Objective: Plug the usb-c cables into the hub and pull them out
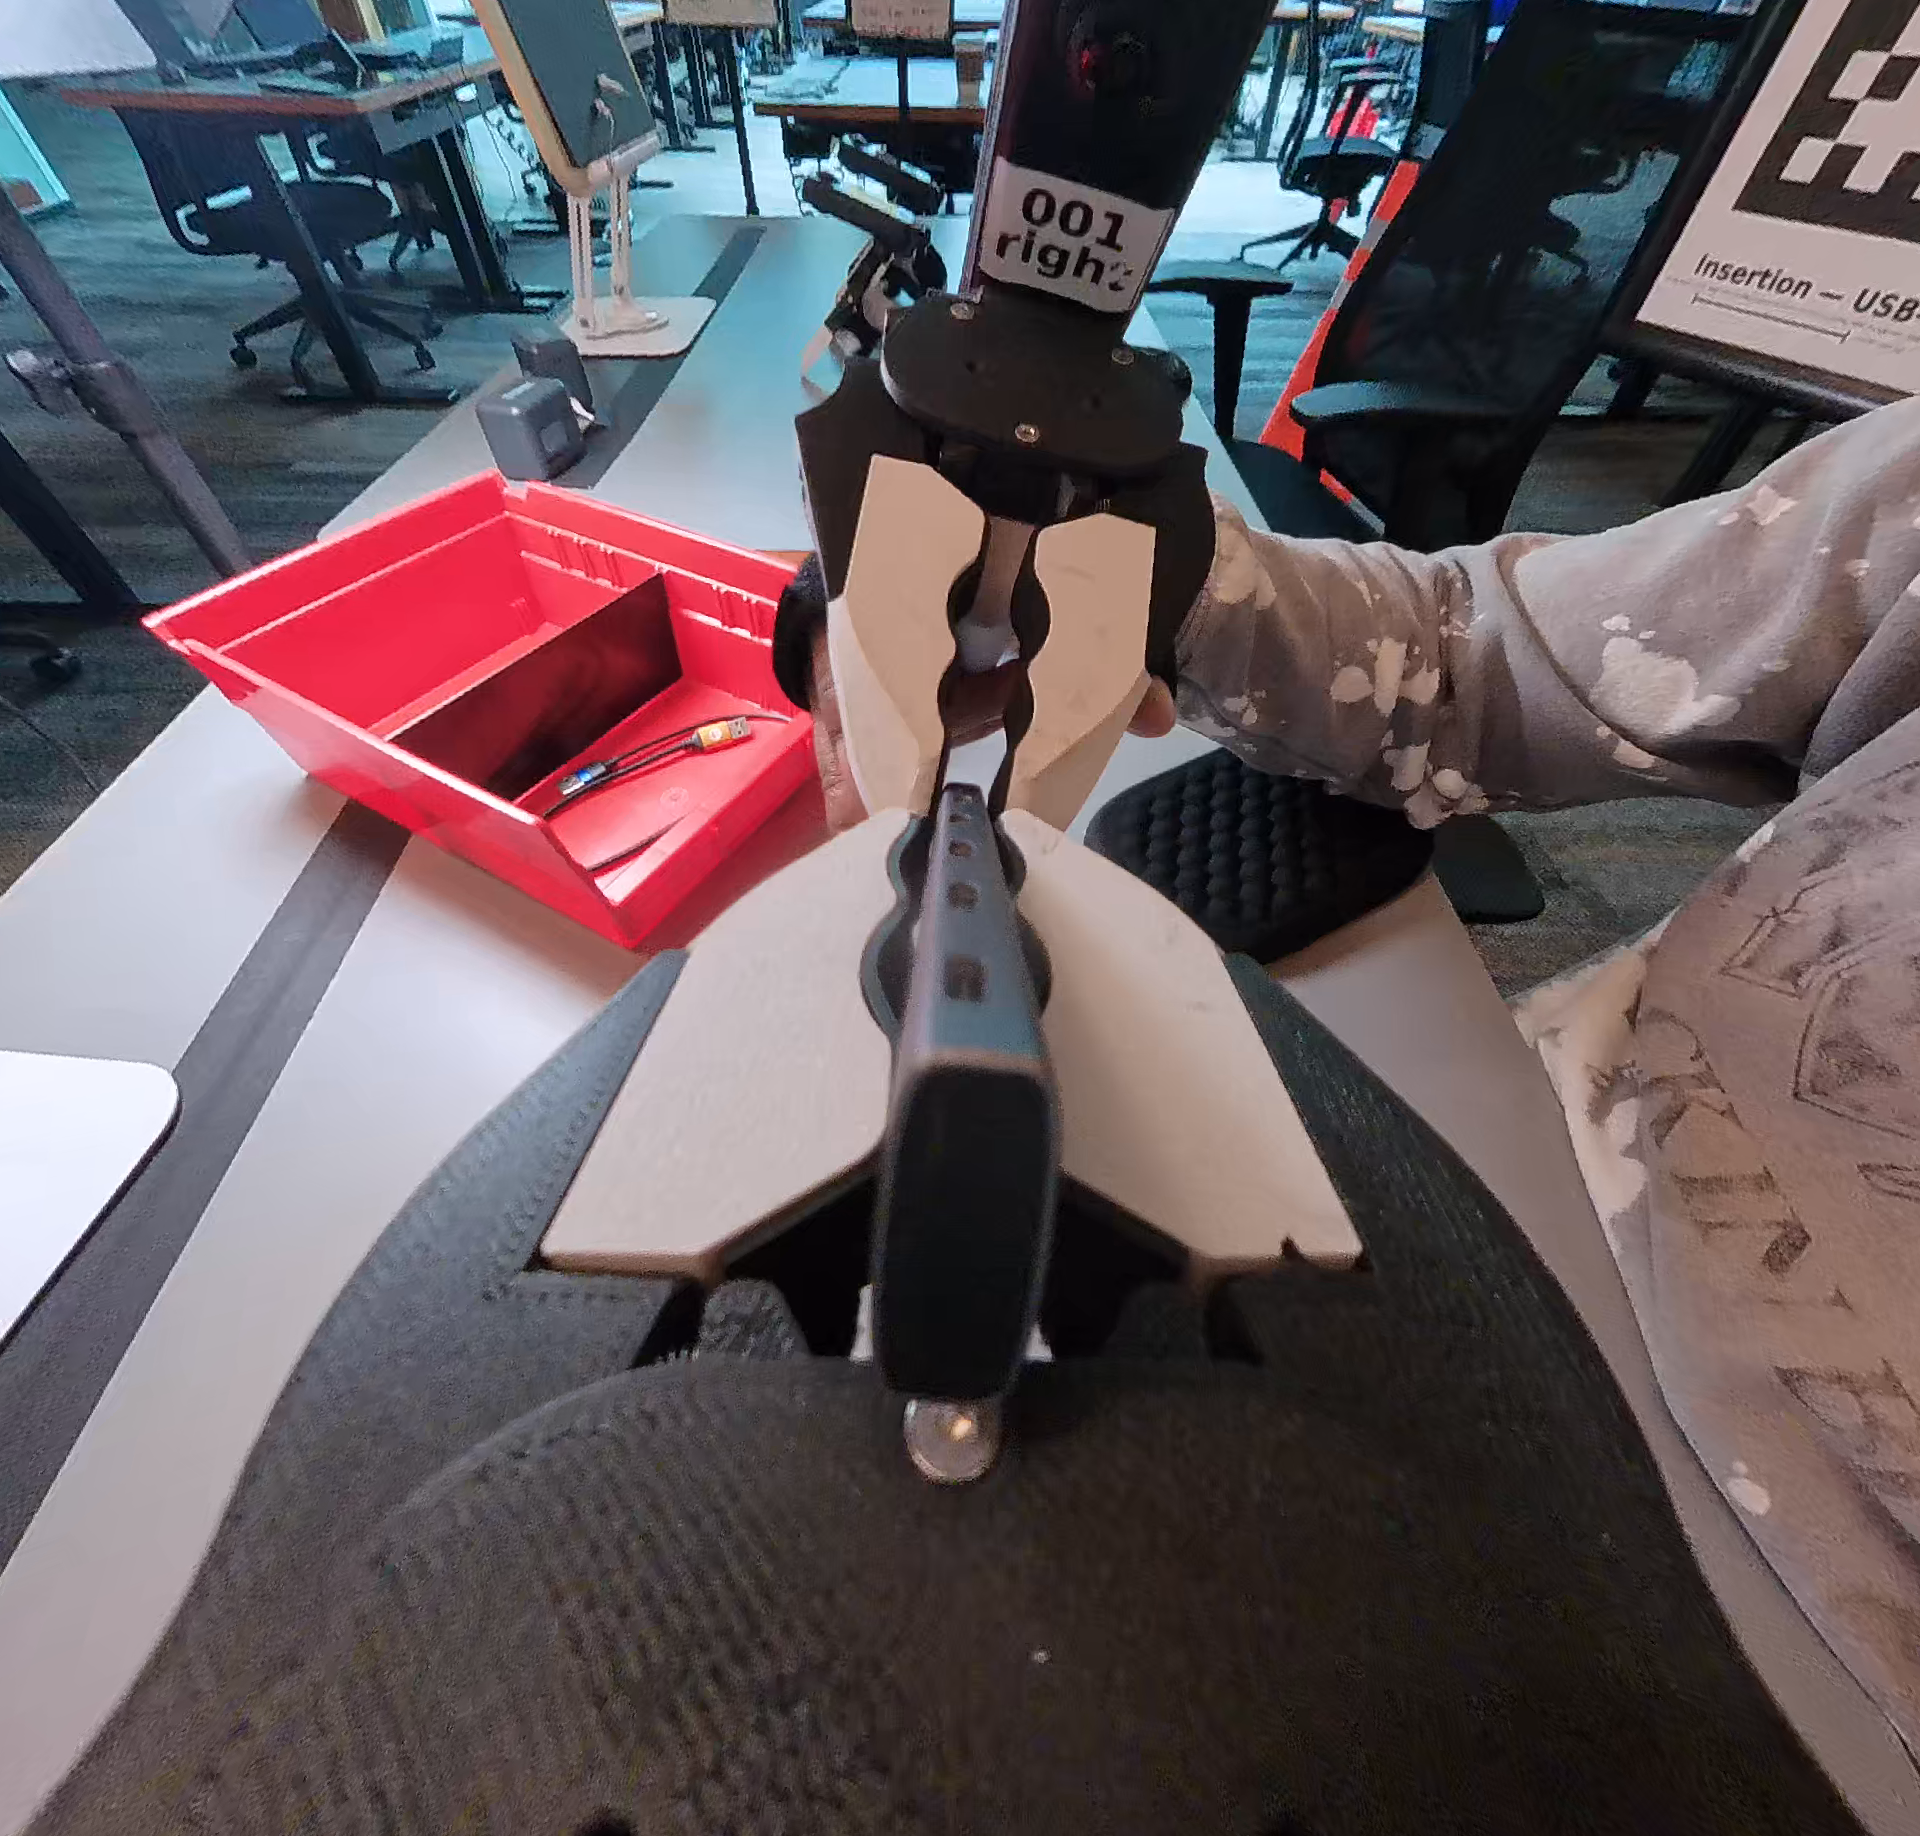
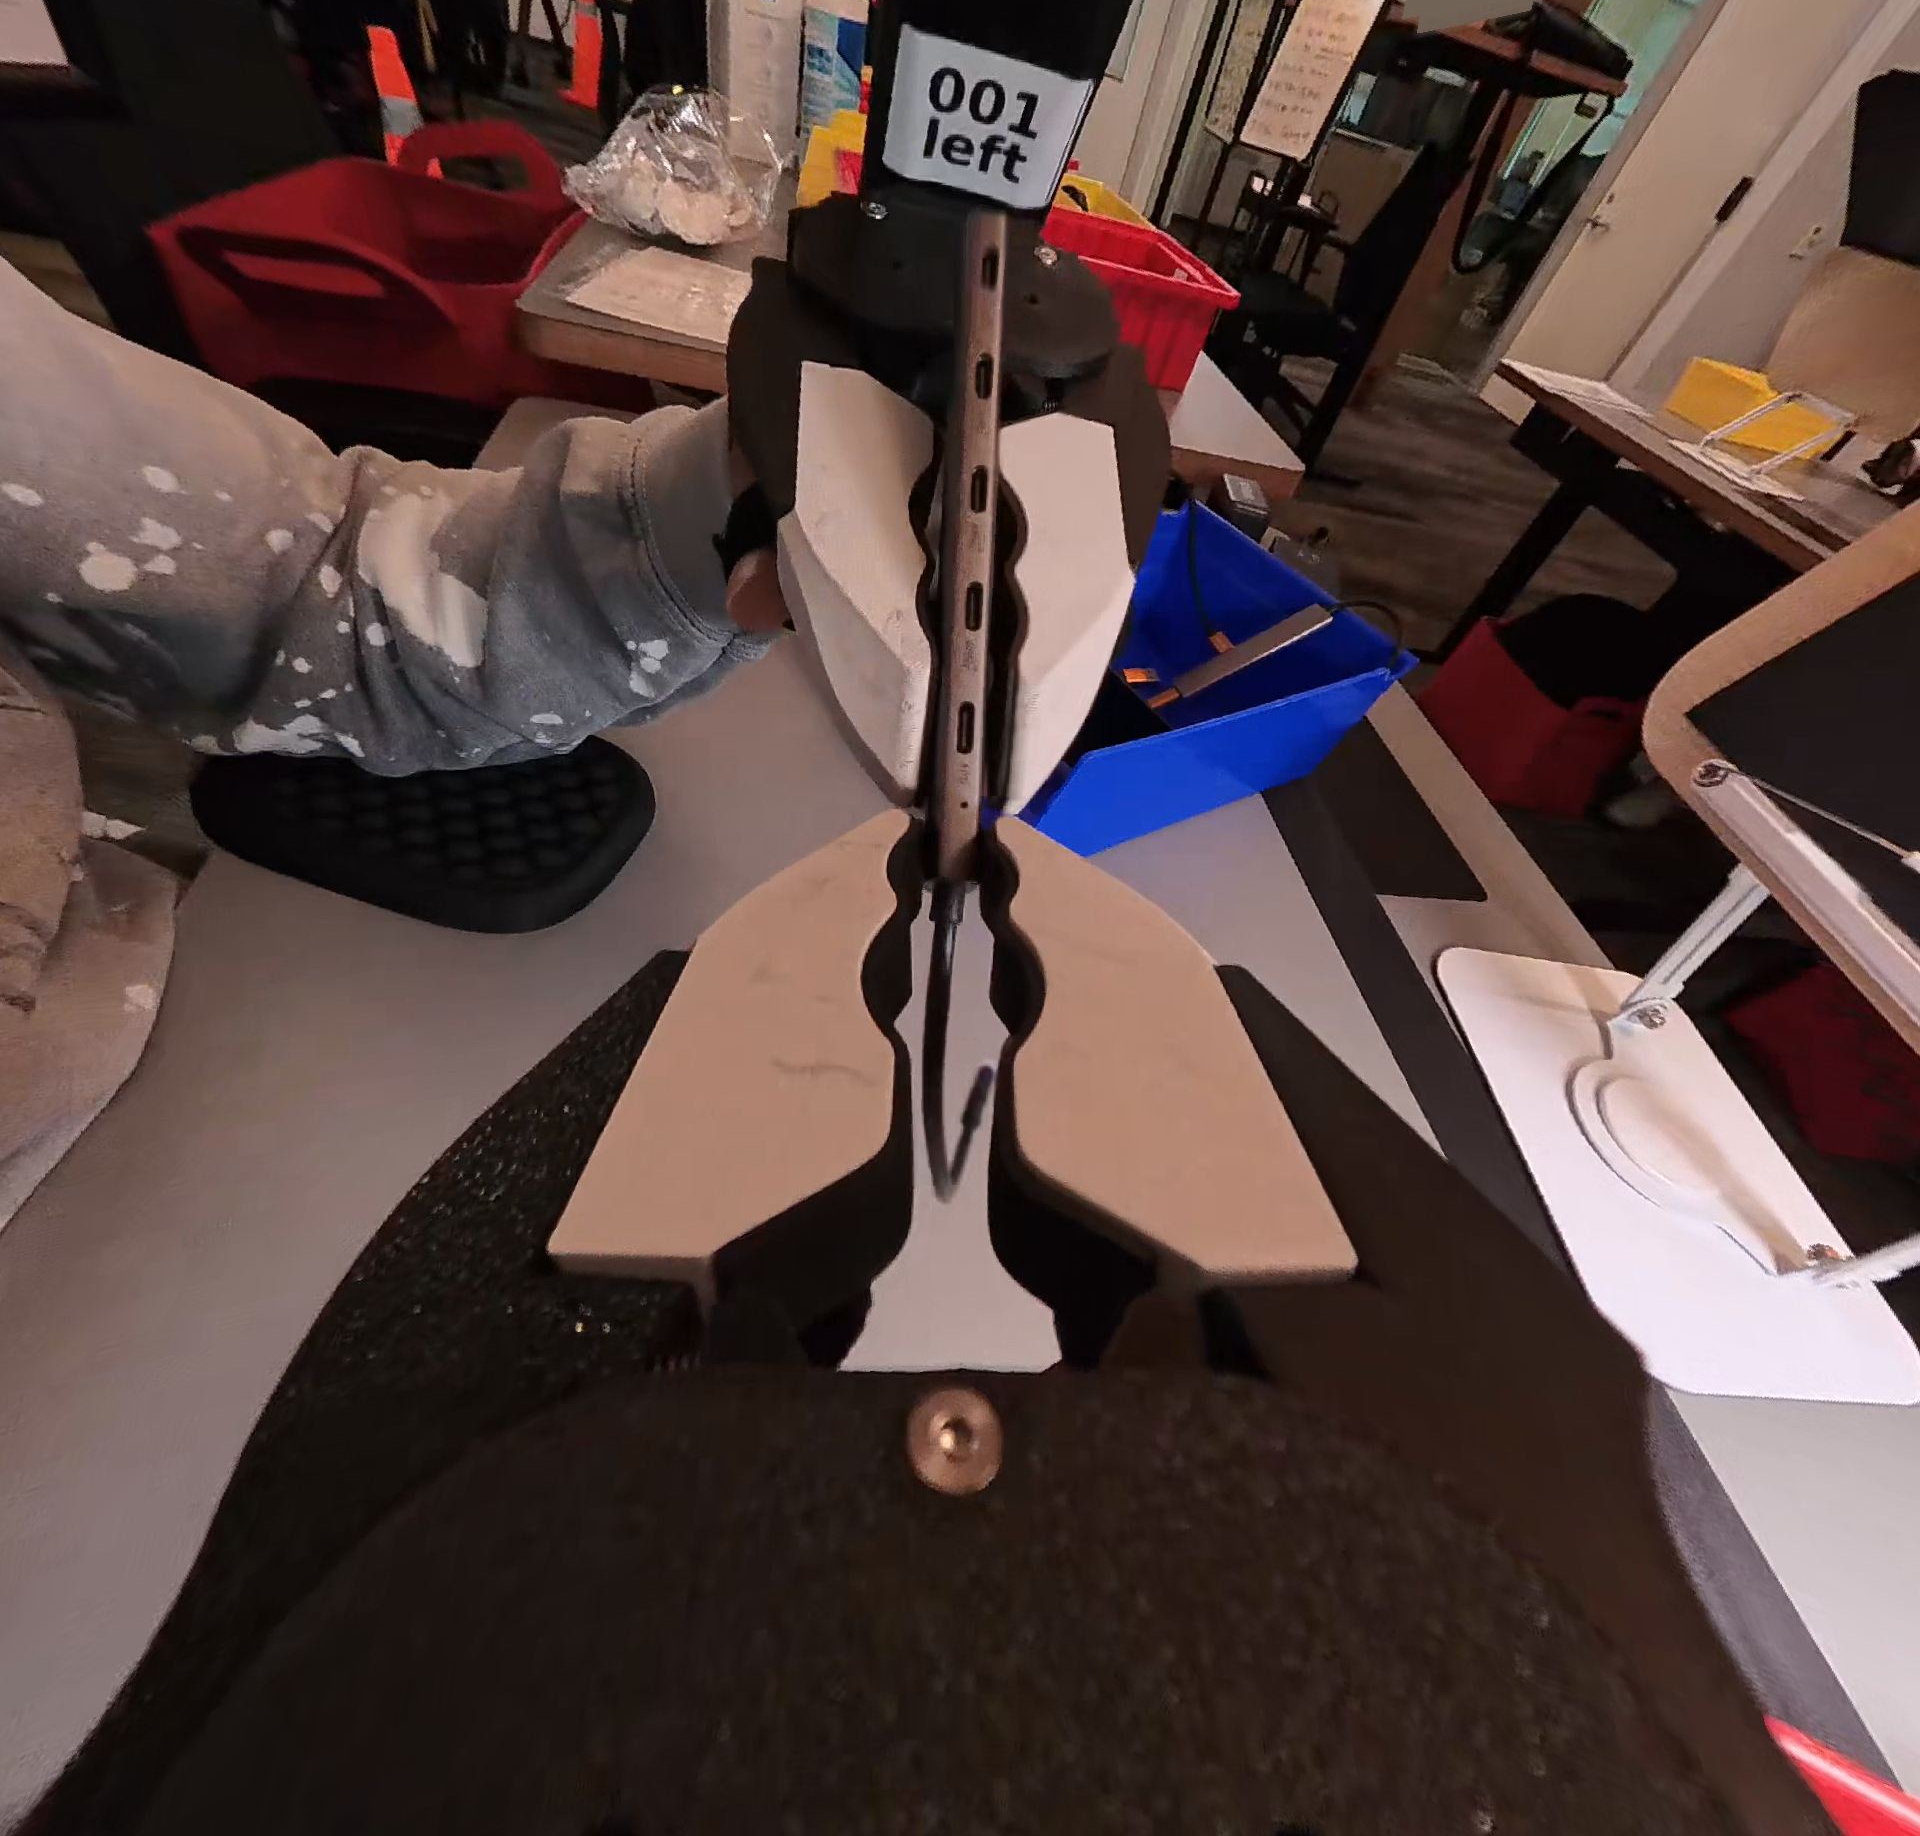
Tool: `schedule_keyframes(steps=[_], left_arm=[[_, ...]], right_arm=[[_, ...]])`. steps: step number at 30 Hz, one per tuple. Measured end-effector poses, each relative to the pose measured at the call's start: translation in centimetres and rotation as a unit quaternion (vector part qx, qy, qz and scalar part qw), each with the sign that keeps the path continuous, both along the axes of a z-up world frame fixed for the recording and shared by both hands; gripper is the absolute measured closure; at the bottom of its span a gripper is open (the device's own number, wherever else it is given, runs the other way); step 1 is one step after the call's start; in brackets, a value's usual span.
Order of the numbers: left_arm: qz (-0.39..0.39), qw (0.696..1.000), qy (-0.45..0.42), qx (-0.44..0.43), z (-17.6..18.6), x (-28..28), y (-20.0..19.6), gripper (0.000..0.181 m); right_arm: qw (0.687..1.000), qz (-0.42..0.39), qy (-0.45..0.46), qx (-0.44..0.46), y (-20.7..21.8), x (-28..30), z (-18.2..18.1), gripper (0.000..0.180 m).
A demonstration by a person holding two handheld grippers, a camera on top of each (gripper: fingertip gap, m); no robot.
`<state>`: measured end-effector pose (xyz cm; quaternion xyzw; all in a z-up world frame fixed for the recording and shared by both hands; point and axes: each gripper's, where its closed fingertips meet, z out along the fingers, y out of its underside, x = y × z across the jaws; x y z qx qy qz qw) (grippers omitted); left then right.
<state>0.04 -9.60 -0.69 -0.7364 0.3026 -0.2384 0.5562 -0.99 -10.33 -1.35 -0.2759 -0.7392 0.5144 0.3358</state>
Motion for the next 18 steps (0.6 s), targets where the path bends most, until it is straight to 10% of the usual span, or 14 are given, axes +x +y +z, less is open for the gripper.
schedule_keyframes(steps=[11, 18], left_arm=[[0.102, 0.995, -0.014, 0.015, 1.3, -4.0, 0.9, 0.139], [0.122, 0.993, 0.001, -0.001, 0.7, -4.0, 1.3, 0.14]], right_arm=[[0.972, -0.167, -0.025, 0.164, 8.6, 5.8, 6.1, 0.17], [0.846, -0.344, -0.083, 0.4, 22.1, 5.9, 8.0, 0.17]])
